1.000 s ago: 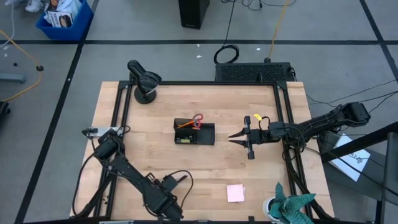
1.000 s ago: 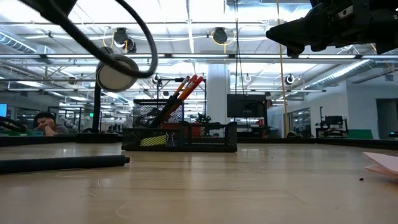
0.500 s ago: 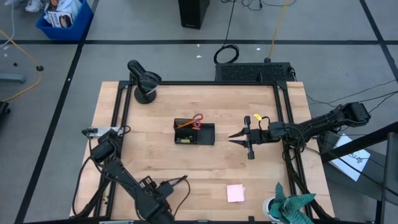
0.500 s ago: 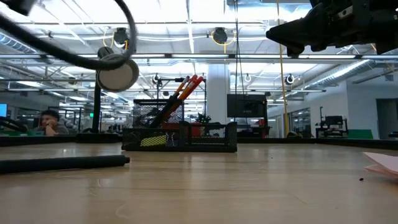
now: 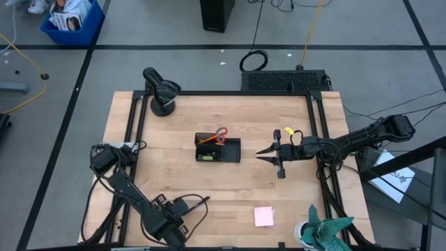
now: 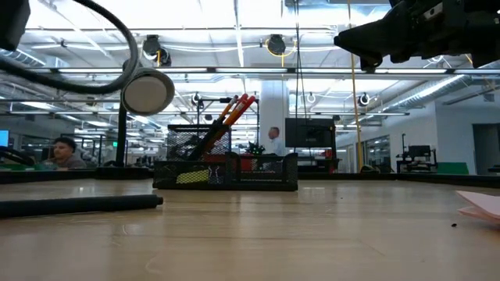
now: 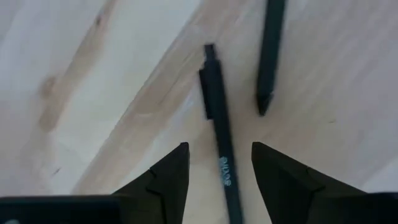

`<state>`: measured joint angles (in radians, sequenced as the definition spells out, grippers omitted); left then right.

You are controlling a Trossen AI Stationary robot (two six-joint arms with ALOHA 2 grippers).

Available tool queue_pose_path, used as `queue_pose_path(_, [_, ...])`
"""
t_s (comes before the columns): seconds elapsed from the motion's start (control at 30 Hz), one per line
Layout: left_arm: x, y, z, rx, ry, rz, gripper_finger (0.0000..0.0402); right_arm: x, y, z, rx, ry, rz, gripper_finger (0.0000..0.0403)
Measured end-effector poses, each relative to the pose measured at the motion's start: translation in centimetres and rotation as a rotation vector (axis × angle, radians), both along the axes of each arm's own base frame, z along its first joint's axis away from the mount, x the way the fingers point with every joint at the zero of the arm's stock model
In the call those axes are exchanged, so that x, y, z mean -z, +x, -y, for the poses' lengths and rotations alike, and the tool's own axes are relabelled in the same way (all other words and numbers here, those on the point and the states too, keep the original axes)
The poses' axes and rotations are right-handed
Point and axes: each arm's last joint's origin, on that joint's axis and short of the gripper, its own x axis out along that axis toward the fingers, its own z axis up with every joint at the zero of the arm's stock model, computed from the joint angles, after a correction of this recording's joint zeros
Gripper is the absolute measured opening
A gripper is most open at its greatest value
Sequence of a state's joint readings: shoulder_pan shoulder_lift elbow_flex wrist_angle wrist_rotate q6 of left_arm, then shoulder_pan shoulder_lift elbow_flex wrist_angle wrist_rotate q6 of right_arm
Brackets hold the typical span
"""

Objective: Pick and place office supplies into organizer
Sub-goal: Put the black pen into the black desk organizer

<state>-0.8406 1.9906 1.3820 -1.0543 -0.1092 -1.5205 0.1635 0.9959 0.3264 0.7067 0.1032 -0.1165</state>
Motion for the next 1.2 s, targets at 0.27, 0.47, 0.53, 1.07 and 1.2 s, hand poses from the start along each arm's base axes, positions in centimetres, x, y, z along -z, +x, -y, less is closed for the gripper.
queue_pose_path(0.27, [1.9,-0.8,-1.1,0.013,-0.112,0.092,0.0177,0.0,0.0,0.0,-0.001,-0.024,0.001,0.0059])
queue_pose_path(0.47, [3.9,-1.4,-1.8,-0.036,-0.167,0.139,0.0177,0.0,0.0,0.0,-0.001,-0.026,-0.002,0.0059])
queue_pose_path(0.53, [3.9,-1.4,-1.9,-0.040,-0.163,0.136,0.0177,0.1,0.0,0.0,-0.001,-0.027,-0.006,0.0059])
queue_pose_path(1.07, [4.2,-1.9,-1.8,-0.069,-0.107,0.145,0.0153,0.0,0.0,0.0,-0.001,-0.025,-0.003,0.0059])
queue_pose_path(1.2, [4.2,-2.4,-1.6,-0.052,-0.089,0.142,0.0112,0.1,0.0,0.0,-0.001,-0.019,-0.009,0.0059])
